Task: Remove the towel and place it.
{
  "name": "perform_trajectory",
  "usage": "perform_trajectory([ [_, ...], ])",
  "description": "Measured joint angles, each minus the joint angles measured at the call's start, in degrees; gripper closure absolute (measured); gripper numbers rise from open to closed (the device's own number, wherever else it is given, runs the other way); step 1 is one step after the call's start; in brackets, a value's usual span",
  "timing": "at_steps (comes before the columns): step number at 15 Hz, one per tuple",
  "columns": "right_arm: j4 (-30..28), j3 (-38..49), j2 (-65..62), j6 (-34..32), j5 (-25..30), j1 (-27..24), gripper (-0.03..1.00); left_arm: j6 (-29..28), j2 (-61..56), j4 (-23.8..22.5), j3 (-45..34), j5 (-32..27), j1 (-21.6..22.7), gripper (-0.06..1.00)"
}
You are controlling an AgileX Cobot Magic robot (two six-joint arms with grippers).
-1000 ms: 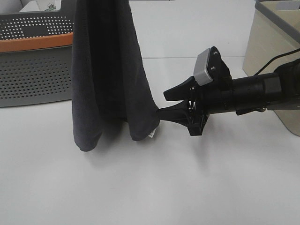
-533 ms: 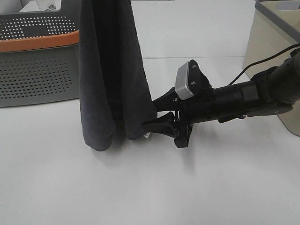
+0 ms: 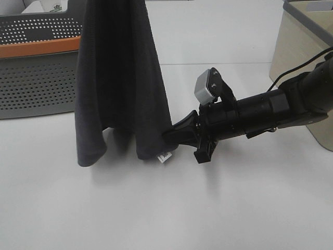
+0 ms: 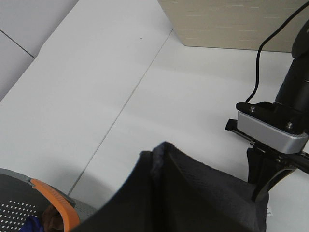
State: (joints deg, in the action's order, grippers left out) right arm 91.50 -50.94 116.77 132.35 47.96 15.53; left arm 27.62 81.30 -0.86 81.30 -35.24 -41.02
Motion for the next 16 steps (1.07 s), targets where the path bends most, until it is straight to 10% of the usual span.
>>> perform_trajectory([
  [11, -56.38, -1.89, -34.38, -48.99, -14.04, 0.00, 0.95, -10.31, 0.00, -0.97, 0.00, 10.14, 0.00, 0.94],
  [16, -61.02, -5.67, -39.02, -52.83, -13.81, 0.00, 0.95, -12.43, 0.00, -3.32, 0.00, 12.20, 0.00, 0.94],
])
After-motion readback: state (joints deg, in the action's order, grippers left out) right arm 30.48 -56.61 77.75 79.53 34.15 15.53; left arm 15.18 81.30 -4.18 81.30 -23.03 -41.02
